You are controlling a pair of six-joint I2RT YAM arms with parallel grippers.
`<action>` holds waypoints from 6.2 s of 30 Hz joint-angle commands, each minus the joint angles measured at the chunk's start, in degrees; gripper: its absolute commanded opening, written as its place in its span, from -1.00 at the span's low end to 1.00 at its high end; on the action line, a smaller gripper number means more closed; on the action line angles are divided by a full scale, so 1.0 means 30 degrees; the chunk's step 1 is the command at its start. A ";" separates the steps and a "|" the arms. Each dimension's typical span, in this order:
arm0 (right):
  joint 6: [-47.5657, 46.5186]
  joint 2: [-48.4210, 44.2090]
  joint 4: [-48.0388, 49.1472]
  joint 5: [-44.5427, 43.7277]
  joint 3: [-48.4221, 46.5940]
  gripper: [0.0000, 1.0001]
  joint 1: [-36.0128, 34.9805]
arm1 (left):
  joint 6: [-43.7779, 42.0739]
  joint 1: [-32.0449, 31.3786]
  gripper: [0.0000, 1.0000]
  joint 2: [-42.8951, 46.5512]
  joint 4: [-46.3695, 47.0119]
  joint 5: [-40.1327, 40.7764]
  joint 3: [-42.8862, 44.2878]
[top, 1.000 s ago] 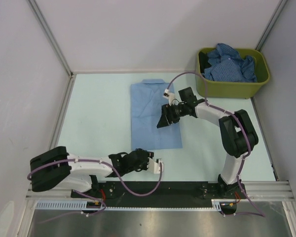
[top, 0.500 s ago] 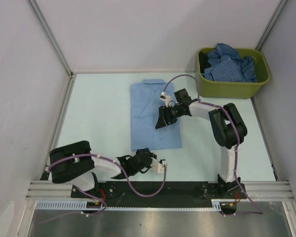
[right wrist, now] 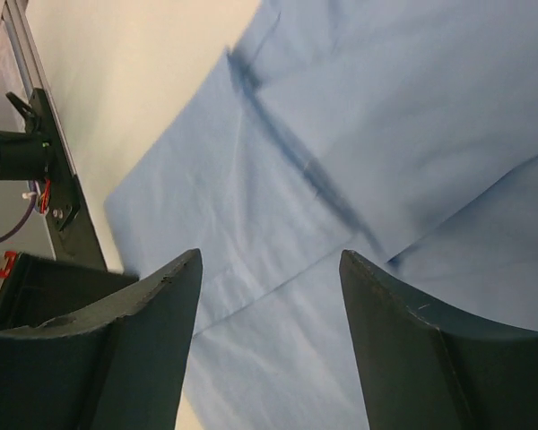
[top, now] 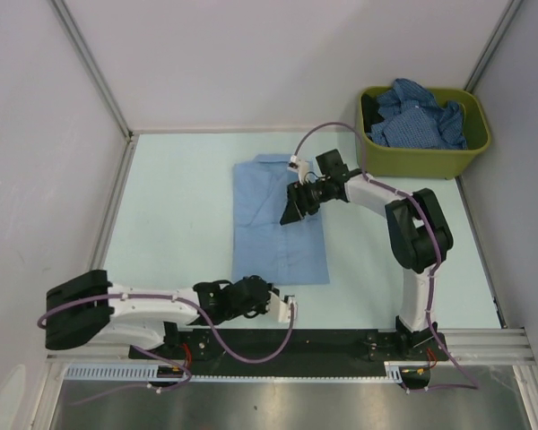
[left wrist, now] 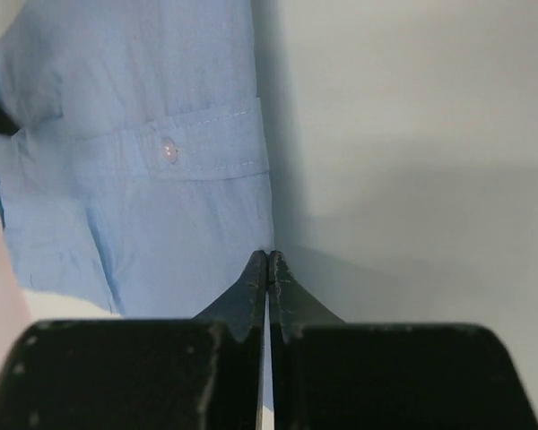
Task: Fold and stack the long sleeve shirts
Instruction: Fold the shirt
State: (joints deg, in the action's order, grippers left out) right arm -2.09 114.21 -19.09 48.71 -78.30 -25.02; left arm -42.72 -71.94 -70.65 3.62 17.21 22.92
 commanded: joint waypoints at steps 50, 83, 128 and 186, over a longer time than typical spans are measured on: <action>-0.3406 0.3211 -0.3681 0.3358 -0.8266 0.28 0.2475 | 0.1200 1.6216 -0.71 -0.9612 -1.0641 -1.6897 1.5416; -1.0496 0.1010 -0.8402 0.3422 -0.0736 0.40 0.2450 | 0.2169 2.0143 0.28 -1.1077 -1.5209 -2.1148 1.4304; -0.6984 0.8655 -1.0576 0.3101 -1.3949 -1.00 0.3504 | 0.2869 2.2077 -0.99 -1.8429 -2.0105 -2.0564 2.7634; -0.7038 0.1654 -1.2708 0.3628 -0.4332 -1.00 0.3122 | 0.5305 2.0816 -1.00 -1.0782 -2.1800 -1.9595 1.9224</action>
State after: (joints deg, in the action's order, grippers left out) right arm -21.65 119.24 -54.24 59.44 -85.52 -16.99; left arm -24.51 -11.16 -103.07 -59.18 -41.98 75.99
